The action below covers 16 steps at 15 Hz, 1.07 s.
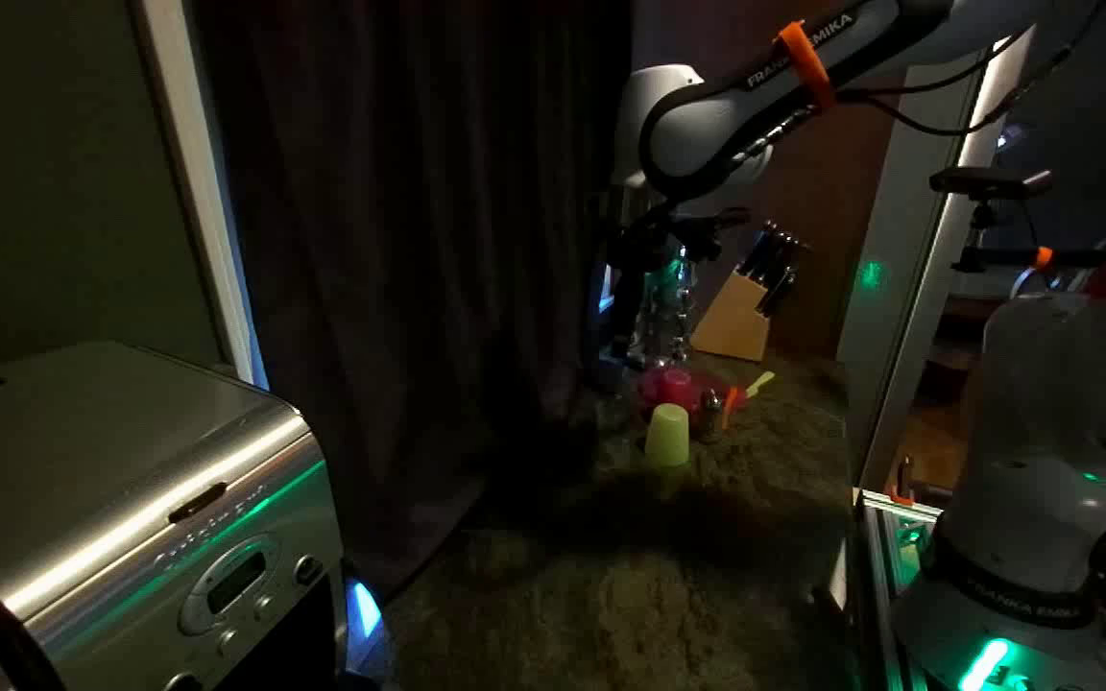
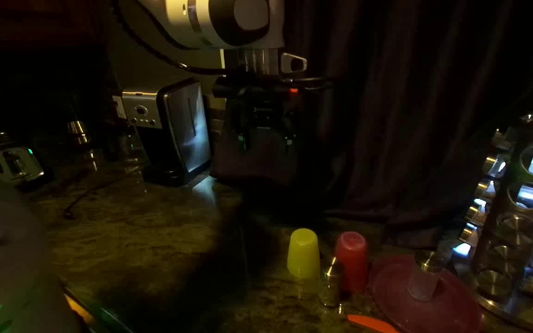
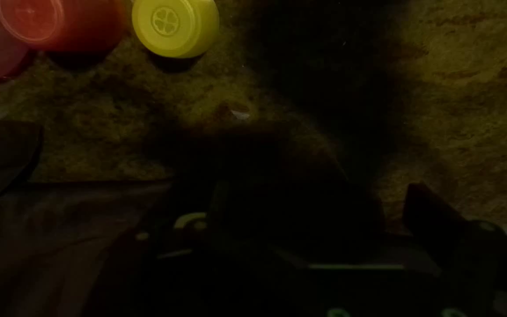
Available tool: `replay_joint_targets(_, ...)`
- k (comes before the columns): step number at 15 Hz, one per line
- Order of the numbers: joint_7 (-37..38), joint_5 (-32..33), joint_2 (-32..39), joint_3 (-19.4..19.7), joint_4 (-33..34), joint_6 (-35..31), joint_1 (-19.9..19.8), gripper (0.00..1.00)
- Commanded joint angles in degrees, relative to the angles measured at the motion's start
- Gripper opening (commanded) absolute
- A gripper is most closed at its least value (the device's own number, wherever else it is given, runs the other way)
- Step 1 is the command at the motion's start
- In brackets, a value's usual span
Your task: Move the yellow cup to the left
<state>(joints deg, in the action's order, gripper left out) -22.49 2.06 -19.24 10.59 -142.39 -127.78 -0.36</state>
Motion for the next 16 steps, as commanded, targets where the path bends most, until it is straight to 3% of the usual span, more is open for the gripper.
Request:
replay_joint_targets(1,-0.2,-0.3,0.0,-0.7,0.1,0.1,-0.7,1.0)
replay_joint_targets(4,0.1,0.8,0.4,-0.9,-0.2,0.6,-1.0,1.0)
replay_joint_targets(10,1.4,13.4,2.2,-1.7,-6.3,1.5,-5.1,1.0)
replay_joint_targets(16,0.6,27.3,5.7,-0.4,-12.8,-12.1,-9.2,1.0)
